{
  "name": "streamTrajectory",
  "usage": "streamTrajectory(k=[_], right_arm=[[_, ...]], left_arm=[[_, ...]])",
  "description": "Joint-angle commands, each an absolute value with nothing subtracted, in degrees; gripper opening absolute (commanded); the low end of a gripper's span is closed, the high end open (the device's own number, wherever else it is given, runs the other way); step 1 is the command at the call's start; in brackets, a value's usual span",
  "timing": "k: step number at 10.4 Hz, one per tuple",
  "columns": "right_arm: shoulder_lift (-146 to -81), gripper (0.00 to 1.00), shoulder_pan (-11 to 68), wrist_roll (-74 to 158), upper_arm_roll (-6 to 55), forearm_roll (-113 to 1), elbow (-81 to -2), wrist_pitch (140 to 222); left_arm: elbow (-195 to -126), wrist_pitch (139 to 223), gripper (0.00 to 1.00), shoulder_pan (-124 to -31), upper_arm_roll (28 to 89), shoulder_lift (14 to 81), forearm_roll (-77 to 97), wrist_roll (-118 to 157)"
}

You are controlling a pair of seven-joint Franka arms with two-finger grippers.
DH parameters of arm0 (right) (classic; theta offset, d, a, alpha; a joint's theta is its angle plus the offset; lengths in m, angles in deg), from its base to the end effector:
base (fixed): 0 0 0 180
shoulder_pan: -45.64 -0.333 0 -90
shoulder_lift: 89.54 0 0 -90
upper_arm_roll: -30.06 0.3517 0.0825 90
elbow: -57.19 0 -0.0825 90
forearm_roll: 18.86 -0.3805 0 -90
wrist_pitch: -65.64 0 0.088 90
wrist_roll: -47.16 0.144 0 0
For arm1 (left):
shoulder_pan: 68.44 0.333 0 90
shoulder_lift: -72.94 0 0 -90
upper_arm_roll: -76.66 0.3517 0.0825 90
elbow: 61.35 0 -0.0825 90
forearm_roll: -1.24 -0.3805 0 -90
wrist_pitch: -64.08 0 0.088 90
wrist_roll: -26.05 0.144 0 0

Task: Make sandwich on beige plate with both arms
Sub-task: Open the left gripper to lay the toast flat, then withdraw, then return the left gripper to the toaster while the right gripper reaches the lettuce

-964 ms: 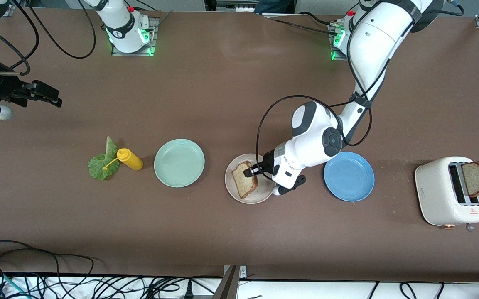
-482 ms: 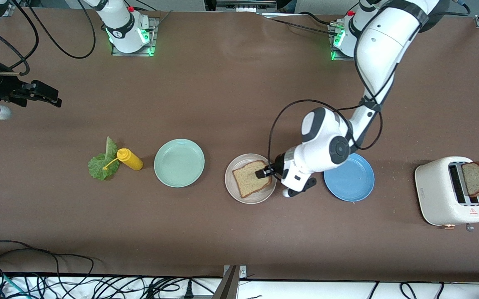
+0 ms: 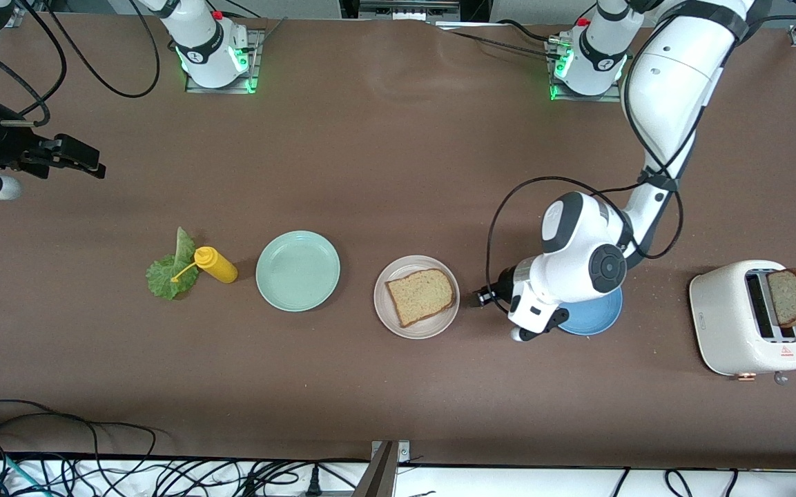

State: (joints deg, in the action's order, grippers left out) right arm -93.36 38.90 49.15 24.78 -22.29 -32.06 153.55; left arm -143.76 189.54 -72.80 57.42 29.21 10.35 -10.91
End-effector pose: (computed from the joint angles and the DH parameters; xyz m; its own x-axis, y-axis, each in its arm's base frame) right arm 0.5643 0.0249 0.5895 0.9958 -0.0075 -0.0914 -0.0121 -0.9987 -0.0505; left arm 0.7001 -0.2653 0.2540 0.9045 0.3653 -0.2200 0.4168 -0.8664 0.2750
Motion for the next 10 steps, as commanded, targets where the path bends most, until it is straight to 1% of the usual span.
streamTrajectory(k=[1,3,4,5,6,7,9,10], right_arm=[[-93.5,1.0,39.14,49.18,25.14,-21.5,-32.1,152.57],[-94.37,1.0,39.84,48.74,24.44,-21.5,-32.98,153.52],[-95.16,1.0,40.19,48.65,24.08,-21.5,-33.16,154.66],[-96.13,1.0,40.37,48.65,24.08,-21.33,-33.33,155.63],[-97.53,1.0,40.46,48.65,24.08,-21.06,-33.85,156.51],[-98.24,1.0,40.46,48.65,24.08,-20.45,-35.69,159.04],[-97.98,1.0,40.72,48.56,24.08,-20.01,-41.65,164.66],[-97.89,1.0,40.72,48.56,24.08,-19.74,-45.51,169.48]], left_arm=[[-145.11,185.03,0.75,-68.11,57.32,35.39,3.82,-9.38],[-145.02,181.61,0.78,-63.98,57.23,39.17,-0.06,-6.14],[-144.93,180.46,0.86,-63.09,57.41,40.41,-2.16,-4.73],[-144.85,179.49,0.99,-61.6,57.32,42.25,-5.84,-4.28],[-144.85,177.22,1.0,-60.71,57.06,44.01,-9.09,-3.58],[-144.76,175.11,1.0,-60.53,57.32,45.42,-11.82,-2.62],[-144.85,170.28,1.0,-58.52,57.23,49.28,-13.7,4.99],[-144.93,166.86,1.0,-57.46,57.23,51.21,-12.83,9.3]])
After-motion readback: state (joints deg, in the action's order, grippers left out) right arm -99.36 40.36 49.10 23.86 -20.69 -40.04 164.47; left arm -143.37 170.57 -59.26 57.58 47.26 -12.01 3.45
